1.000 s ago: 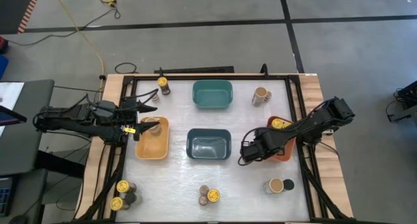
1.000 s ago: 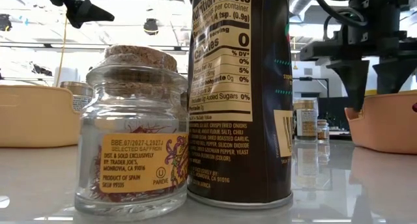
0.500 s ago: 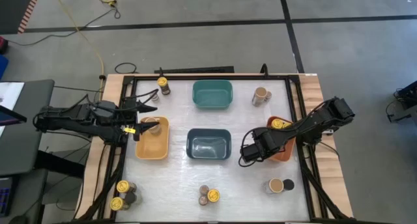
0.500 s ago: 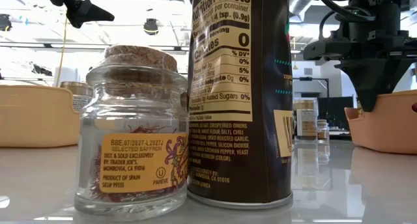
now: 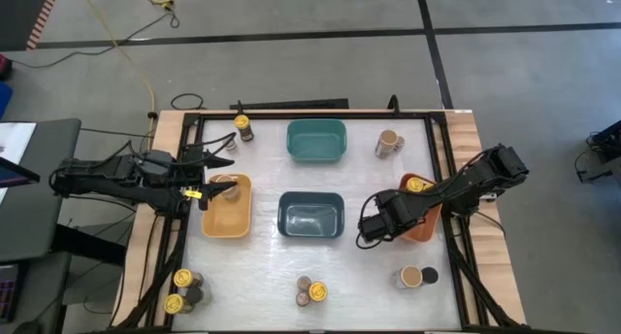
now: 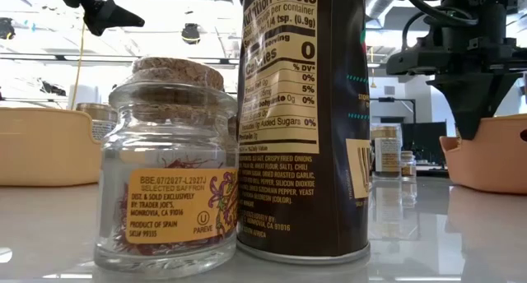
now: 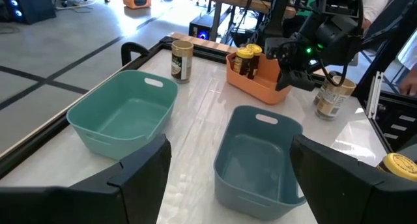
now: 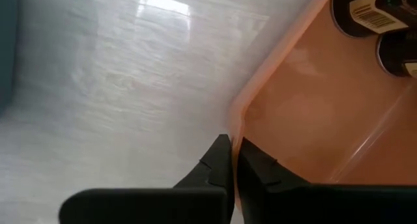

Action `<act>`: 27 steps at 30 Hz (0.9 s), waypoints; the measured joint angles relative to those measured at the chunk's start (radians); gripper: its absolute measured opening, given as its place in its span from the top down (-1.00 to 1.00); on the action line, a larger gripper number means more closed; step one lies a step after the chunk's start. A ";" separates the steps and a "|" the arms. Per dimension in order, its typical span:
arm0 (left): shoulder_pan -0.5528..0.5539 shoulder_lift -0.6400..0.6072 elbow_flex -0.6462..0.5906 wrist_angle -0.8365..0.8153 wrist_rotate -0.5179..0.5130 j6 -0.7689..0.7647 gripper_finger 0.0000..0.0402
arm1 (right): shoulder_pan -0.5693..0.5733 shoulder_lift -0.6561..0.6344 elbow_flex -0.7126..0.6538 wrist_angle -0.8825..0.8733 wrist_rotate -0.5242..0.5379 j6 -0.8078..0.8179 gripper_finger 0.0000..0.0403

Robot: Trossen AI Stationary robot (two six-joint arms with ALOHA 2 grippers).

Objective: Sort spices by type
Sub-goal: Adjust the orange bin

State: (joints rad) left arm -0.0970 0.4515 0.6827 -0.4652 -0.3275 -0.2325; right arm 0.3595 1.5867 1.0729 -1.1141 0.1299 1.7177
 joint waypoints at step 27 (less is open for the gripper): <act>0.000 0.000 0.000 0.009 0.000 0.000 -0.49 | 0.001 0.000 0.000 0.030 -0.003 -0.351 0.84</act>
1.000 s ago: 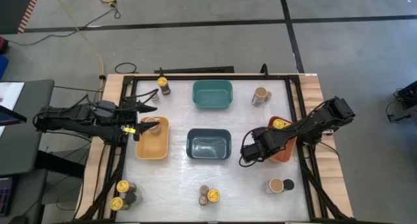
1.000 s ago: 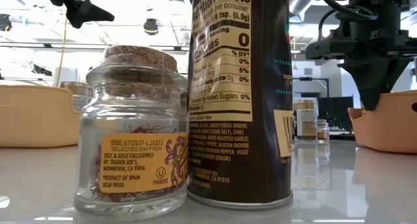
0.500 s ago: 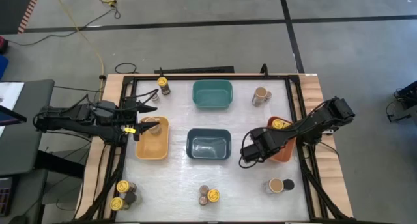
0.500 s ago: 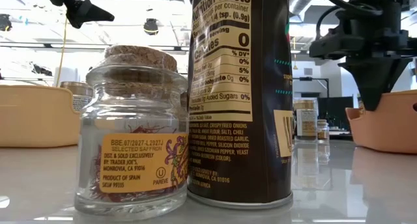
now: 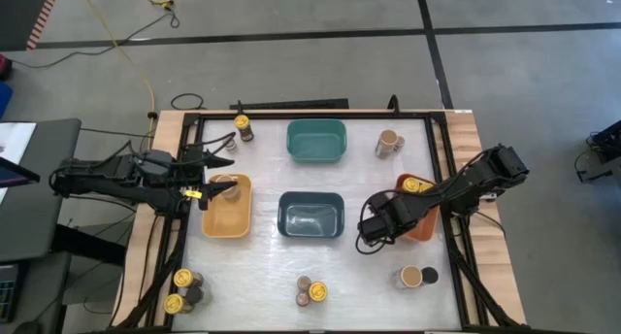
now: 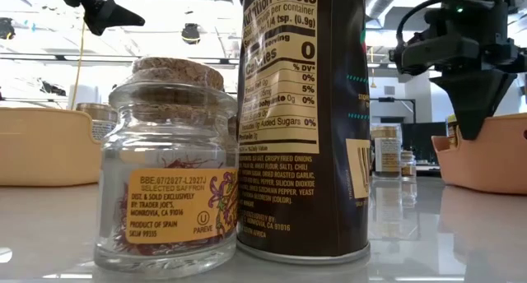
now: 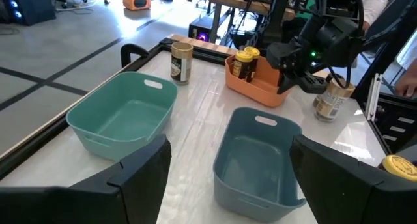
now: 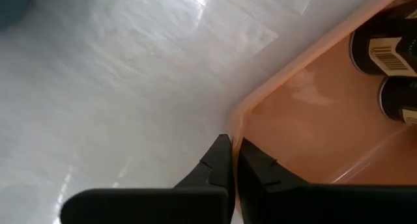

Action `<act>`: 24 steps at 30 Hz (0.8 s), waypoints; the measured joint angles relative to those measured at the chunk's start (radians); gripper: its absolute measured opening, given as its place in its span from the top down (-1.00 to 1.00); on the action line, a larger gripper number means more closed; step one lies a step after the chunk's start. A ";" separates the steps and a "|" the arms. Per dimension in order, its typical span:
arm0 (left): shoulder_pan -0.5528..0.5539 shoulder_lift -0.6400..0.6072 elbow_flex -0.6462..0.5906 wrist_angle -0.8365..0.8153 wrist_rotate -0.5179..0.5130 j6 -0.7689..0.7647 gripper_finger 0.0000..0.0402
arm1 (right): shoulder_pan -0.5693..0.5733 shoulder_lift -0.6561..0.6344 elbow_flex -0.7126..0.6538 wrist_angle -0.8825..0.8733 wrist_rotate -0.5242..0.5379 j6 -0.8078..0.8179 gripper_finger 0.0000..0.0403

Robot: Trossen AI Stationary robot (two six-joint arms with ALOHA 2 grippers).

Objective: Sort spices by type
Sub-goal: Adjust the orange bin

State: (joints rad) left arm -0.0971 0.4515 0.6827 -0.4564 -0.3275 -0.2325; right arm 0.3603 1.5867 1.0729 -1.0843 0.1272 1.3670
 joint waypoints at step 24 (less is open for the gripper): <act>0.000 0.000 0.000 0.004 0.000 -0.025 -0.49 | 0.051 0.000 0.000 0.033 0.008 -0.236 0.84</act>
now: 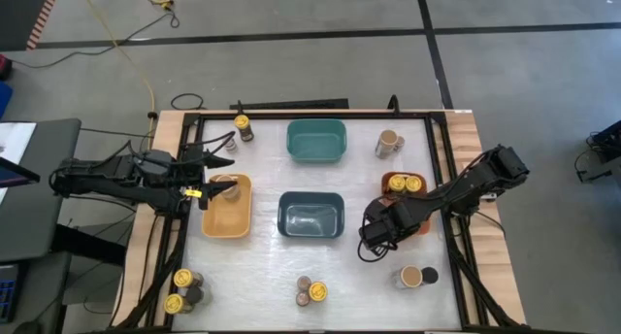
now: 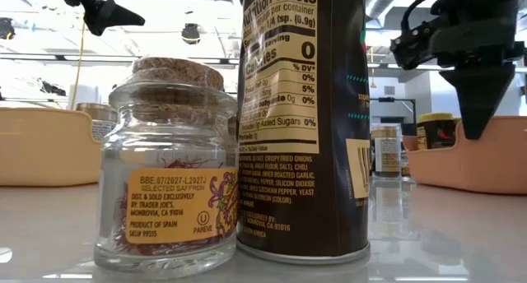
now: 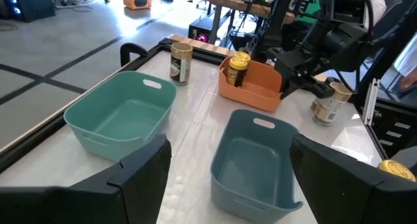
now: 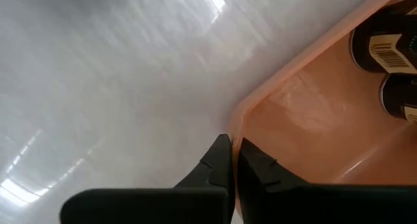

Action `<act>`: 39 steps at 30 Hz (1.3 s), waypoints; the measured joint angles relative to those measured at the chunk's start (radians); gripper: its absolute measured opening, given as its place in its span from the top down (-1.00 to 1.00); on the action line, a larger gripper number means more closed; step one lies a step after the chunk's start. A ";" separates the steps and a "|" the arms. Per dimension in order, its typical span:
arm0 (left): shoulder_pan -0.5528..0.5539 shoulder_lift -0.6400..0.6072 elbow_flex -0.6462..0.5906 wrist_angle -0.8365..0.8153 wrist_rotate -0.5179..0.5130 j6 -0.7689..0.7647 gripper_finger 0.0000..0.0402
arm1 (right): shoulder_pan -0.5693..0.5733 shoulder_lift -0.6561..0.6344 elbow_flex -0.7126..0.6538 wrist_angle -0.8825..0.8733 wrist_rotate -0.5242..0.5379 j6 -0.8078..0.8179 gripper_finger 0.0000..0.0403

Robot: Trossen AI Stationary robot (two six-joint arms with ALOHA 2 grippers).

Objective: Sort spices by type
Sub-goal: Adjust the orange bin

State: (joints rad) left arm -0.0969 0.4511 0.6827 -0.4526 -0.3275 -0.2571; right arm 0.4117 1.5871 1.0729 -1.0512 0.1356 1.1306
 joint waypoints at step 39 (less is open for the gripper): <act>0.000 0.000 0.000 -0.003 0.000 -0.017 -0.49 | 0.042 0.001 0.000 -0.003 -0.003 0.020 0.72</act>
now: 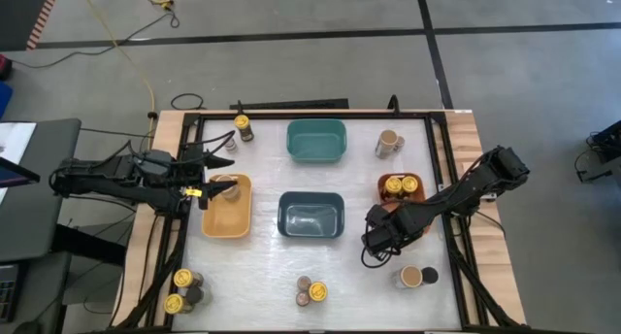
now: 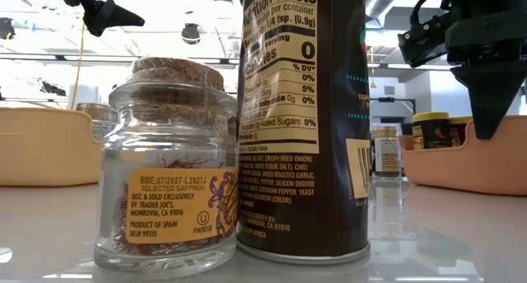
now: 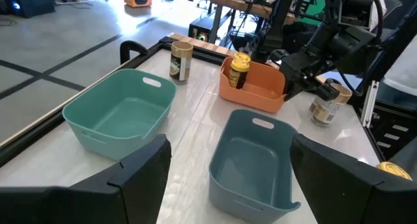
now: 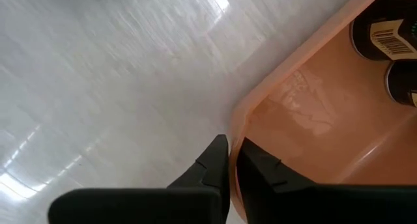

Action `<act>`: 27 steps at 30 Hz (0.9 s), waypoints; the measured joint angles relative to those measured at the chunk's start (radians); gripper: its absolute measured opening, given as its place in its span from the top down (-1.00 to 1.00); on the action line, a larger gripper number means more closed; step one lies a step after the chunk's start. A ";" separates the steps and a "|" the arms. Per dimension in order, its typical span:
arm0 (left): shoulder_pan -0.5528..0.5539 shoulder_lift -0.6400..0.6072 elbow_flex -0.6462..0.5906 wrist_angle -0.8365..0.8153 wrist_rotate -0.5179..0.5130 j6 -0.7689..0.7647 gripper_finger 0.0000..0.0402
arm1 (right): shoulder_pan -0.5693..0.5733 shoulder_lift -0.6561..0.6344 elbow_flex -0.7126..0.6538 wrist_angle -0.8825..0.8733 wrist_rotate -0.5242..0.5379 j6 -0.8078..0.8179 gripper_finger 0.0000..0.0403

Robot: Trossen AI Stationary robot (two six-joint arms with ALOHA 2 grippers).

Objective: Sort spices by type
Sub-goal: Adjust the orange bin, then put the yellow seasoning bottle into the orange bin

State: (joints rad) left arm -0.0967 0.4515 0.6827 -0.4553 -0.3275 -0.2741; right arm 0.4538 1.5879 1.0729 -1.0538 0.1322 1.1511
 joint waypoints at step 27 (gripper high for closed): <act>0.000 0.000 0.000 -0.003 0.000 0.000 -0.49 | 0.000 0.000 0.040 -0.020 -0.003 0.015 -0.06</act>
State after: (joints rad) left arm -0.0970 0.4515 0.6827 -0.4587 -0.3275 -0.2741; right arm 0.4541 1.5879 1.1129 -1.0737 0.1291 1.1665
